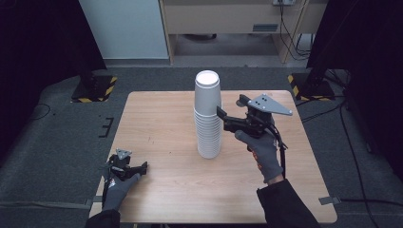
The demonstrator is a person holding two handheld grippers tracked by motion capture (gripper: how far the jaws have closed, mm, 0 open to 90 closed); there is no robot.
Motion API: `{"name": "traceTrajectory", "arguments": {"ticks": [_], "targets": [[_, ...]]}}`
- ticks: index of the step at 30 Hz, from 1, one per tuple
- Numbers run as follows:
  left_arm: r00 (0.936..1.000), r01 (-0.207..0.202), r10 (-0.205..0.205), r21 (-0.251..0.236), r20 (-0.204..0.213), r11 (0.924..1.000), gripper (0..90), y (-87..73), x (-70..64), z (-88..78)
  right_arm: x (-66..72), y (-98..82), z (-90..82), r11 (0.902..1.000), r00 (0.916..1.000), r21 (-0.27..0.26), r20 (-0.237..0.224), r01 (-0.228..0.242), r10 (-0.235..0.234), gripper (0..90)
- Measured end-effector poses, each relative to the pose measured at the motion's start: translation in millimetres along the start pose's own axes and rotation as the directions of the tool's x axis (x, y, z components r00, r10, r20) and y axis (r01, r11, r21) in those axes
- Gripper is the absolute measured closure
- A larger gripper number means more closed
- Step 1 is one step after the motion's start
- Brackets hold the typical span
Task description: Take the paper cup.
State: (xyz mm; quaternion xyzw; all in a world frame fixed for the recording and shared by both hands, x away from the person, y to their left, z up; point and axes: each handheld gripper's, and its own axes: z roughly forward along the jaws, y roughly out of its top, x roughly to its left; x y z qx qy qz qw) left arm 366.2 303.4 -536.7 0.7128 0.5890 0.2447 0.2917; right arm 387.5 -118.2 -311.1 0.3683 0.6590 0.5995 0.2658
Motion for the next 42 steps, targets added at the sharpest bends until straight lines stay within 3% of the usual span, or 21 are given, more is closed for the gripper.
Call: {"name": "traceTrajectory", "arguments": {"ticks": [9, 27, 42], "targets": [[1.0, -0.001, 0.001, 0.0, 0.001, 1.0, 2.7, 0.1, -0.1, 0.1, 10.9, 2.1, 21.3, 1.0, 0.9998, 0.009, -0.02, -0.001, 0.001, 12.5], [1.0, -0.001, 0.001, 0.001, 0.002, 1.0, 2.6, 0.2, 0.0, 0.1, 18.6, 1.0, 53.0, 0.9995, 0.9996, 0.028, -0.023, 0.017, -0.017, 12.0], [1.0, -0.002, 0.002, 0.002, 0.003, 1.0, 2.4, 0.2, 0.0, 0.2, 20.9, -2.9, 75.0, 0.9976, 0.9991, 0.056, 0.011, 0.041, -0.042, 11.4]]}}
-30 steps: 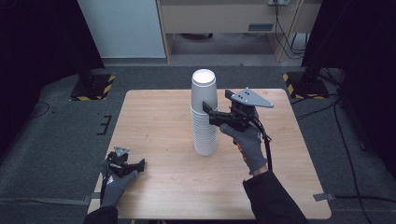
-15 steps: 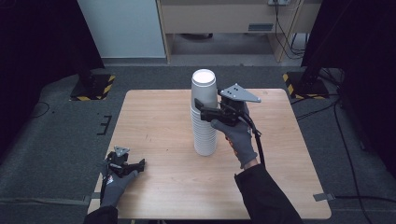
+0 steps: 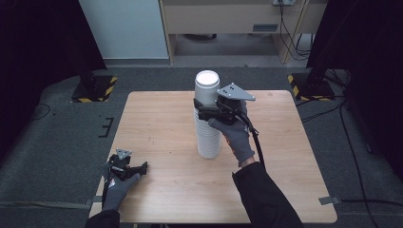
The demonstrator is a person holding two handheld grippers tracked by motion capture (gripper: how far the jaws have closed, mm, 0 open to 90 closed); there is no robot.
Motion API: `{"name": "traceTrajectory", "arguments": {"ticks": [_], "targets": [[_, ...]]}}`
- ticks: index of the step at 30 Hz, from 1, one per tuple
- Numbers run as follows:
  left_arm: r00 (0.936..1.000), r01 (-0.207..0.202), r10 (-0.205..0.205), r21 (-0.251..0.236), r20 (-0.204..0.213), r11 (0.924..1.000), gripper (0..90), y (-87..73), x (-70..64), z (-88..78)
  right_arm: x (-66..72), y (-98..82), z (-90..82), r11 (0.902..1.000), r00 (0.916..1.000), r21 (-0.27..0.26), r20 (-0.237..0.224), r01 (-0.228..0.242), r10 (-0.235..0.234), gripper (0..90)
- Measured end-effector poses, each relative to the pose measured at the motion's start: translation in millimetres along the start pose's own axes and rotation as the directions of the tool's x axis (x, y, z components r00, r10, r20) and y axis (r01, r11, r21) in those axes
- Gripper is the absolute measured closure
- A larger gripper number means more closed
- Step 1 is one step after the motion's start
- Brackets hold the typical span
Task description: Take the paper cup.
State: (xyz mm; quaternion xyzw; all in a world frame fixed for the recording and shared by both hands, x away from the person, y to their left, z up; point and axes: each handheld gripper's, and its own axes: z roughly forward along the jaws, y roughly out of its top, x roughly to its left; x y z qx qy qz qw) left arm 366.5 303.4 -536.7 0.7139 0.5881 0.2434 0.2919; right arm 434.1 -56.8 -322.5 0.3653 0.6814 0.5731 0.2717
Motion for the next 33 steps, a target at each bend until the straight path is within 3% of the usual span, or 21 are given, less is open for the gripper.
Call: {"name": "traceTrajectory", "arguments": {"ticks": [17, 21, 25, 33], "targets": [[1.0, -0.001, 0.001, 0.0, 0.002, 1.0, 2.3, 0.0, 0.1, 0.1, -0.2, 1.5, 1.1, 1.0, 1.0, 0.001, 0.002, -0.006, 0.006, 14.1], [1.0, -0.002, 0.002, 0.0, 0.003, 1.0, 2.3, 0.1, 0.2, 0.1, -1.1, 5.6, -2.1, 0.999, 0.9994, -0.032, -0.016, -0.03, 0.03, 14.5], [1.0, -0.002, 0.002, 0.0, 0.003, 1.0, 2.3, 0.1, 0.1, 0.1, -0.4, 12.2, -4.7, 0.999, 0.9999, -0.042, -0.007, -0.013, 0.013, 14.5], [1.0, -0.002, 0.002, 0.0, 0.003, 1.0, 2.3, 0.1, 0.1, 0.1, -1.1, 26.2, -9.7, 0.9956, 0.9992, -0.086, -0.019, -0.037, 0.035, 14.6]]}}
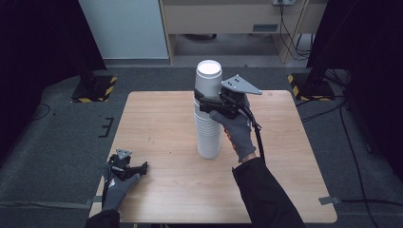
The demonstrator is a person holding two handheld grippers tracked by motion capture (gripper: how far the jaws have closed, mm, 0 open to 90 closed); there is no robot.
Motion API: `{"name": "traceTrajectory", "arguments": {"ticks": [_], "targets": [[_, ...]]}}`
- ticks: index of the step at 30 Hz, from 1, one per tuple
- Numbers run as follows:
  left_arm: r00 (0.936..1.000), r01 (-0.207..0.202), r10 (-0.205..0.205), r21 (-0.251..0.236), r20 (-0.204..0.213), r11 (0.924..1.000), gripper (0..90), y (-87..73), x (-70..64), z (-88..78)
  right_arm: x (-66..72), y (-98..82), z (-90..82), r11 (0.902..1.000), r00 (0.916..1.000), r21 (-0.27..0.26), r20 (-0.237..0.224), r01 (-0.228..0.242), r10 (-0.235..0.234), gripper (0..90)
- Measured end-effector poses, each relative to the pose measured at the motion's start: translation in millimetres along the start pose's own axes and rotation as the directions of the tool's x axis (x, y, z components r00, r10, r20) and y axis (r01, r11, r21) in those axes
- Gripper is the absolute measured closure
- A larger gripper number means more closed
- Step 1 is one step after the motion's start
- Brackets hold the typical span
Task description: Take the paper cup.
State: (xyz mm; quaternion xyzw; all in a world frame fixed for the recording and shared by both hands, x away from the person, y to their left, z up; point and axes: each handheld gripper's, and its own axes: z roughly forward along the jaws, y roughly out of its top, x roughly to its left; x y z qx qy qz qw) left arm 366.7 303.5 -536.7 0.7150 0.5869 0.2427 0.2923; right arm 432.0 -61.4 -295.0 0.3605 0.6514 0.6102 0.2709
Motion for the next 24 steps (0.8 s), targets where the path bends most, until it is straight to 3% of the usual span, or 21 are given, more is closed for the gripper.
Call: {"name": "traceTrajectory", "arguments": {"ticks": [8, 24], "targets": [[1.0, 0.0, 0.0, 0.0, 0.0, 1.0, 2.3, 0.0, 0.0, 0.0, -2.3, 11.3, -3.1, 0.9983, 0.9993, -0.044, -0.005, -0.039, 0.038, 14.6], [1.0, 0.0, 0.0, 0.001, 0.0, 1.0, 2.3, 0.0, 0.0, 0.0, -4.4, 28.3, -14.6, 0.9931, 0.9978, -0.099, -0.026, -0.064, 0.061, 14.7]]}}
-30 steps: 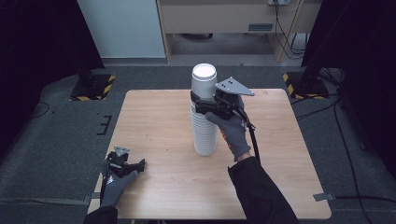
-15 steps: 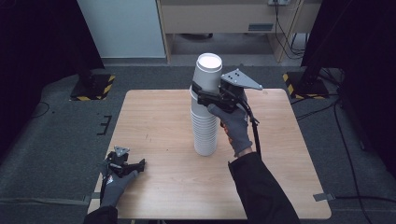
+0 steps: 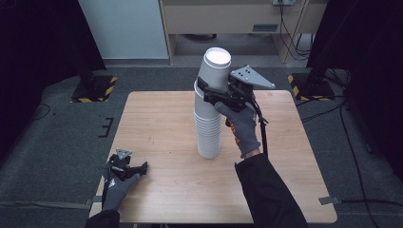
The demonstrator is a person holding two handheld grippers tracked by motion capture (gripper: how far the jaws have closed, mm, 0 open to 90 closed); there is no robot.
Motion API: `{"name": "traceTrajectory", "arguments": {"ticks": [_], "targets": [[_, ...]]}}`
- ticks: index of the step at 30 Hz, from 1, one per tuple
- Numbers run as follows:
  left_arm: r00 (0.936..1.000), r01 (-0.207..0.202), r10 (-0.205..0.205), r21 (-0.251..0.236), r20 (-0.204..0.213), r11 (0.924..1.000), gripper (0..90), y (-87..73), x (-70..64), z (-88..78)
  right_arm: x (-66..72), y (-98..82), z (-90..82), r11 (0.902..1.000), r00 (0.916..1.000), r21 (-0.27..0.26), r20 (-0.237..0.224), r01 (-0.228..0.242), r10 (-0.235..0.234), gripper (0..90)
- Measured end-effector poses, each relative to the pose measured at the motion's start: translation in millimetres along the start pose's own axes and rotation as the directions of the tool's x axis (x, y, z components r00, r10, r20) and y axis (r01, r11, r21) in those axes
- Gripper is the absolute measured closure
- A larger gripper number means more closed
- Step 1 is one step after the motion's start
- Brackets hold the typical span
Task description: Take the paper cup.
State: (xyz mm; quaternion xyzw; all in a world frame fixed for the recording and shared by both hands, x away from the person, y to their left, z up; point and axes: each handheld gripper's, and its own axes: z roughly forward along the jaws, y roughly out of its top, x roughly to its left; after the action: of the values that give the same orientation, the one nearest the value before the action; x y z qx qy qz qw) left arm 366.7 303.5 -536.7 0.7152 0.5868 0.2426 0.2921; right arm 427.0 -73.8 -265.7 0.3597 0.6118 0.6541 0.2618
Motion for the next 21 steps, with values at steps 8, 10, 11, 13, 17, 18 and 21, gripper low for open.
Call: {"name": "traceTrajectory", "arguments": {"ticks": [8, 10, 11, 13, 17, 18, 21], "targets": [[1.0, 0.0, 0.0, -0.001, 0.0, 1.0, 2.3, 0.0, 0.0, 0.0, -3.2, 12.4, -10.0, 0.9991, 0.9999, -0.04, -0.008, -0.012, 0.011, 14.7], [1.0, 0.0, 0.0, -0.001, 0.0, 1.0, 2.3, 0.0, 0.0, 0.0, -4.2, 15.7, -13.3, 0.9987, 0.9999, -0.05, -0.009, -0.014, 0.013, 14.7], [1.0, 0.0, 0.0, 0.0, 0.0, 1.0, 2.3, 0.0, 0.0, 0.0, -4.9, 17.8, -15.7, 0.9984, 0.9998, -0.053, -0.008, -0.017, 0.017, 14.7], [1.0, 0.0, 0.0, 0.0, 0.0, 1.0, 2.2, 0.0, 0.0, 0.0, -6.1, 20.4, -18.9, 0.9984, 0.9999, -0.054, -0.004, -0.015, 0.014, 14.7], [1.0, 0.0, 0.0, -0.001, 0.0, 1.0, 2.3, 0.0, -0.1, 0.0, -8.9, 24.9, -28.0, 0.9982, 0.9999, -0.058, 0.001, -0.011, 0.011, 14.7], [1.0, 0.0, 0.0, 0.0, 0.0, 1.0, 2.2, 0.0, 0.0, 0.0, -9.5, 25.6, -30.5, 0.9983, 1.0, -0.058, 0.004, -0.009, 0.009, 14.7], [1.0, 0.0, 0.0, 0.0, 0.0, 1.0, 2.2, 0.0, 0.0, 0.0, -12.4, 26.4, -38.6, 0.9981, 0.9999, -0.061, 0.011, -0.011, 0.012, 14.7]]}}
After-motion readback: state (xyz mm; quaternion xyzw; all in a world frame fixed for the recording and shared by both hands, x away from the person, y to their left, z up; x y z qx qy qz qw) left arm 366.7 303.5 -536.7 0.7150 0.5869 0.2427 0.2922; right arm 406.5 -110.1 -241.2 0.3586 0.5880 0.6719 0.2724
